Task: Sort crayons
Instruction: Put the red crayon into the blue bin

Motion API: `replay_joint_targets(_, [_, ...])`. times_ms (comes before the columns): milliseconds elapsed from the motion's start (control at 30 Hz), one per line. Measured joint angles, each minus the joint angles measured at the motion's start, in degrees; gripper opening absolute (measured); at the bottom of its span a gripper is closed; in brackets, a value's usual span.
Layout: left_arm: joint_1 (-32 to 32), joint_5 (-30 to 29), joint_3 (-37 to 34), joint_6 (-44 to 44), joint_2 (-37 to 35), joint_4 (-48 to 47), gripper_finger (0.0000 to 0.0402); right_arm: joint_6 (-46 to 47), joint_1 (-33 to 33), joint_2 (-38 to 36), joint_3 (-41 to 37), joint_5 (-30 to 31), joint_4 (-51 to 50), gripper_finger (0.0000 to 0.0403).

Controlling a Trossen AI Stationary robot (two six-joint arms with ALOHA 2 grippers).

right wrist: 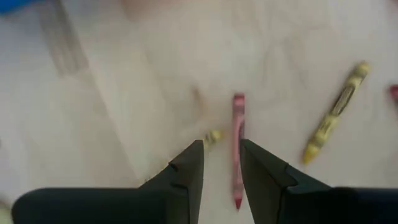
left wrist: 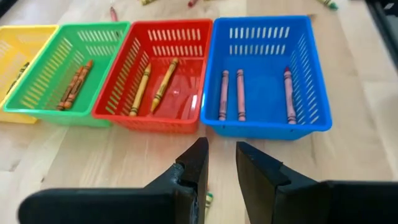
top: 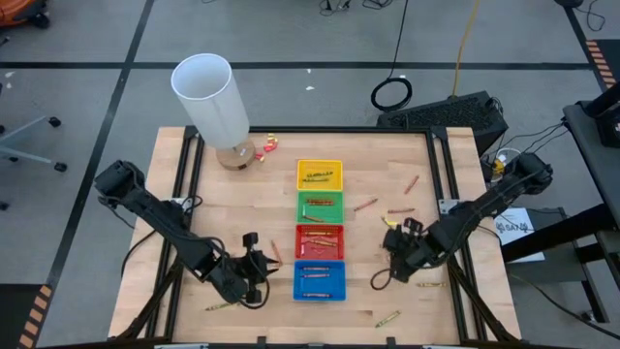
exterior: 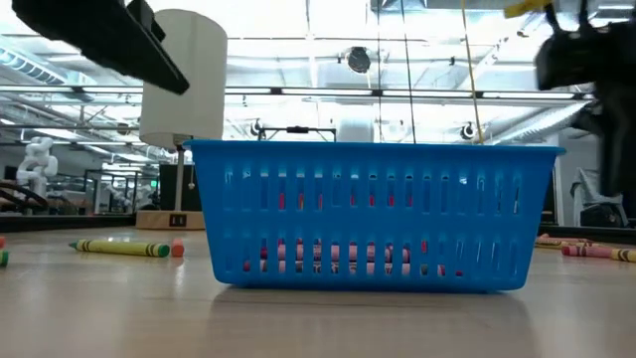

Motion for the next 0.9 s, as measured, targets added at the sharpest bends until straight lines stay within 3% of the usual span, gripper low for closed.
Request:
replay_joint_targets(200, [0.04,-0.12,0.0,-0.06,2.88,2.98,0.0085,5.68,5.69,0.0,0.0,0.31,-3.6,0.0091])
replay_joint_targets(533, [0.03,-0.09,0.0,0.0,3.98,7.75,0.0085,7.19,11.45,3.27,0.0,8.27,-8.05,0.0115])
replay_joint_targets(900, [0.07,-0.09,0.0,0.04,3.98,8.61,0.0085,6.27,11.41,4.46,-9.42,7.49,4.44,0.0116])
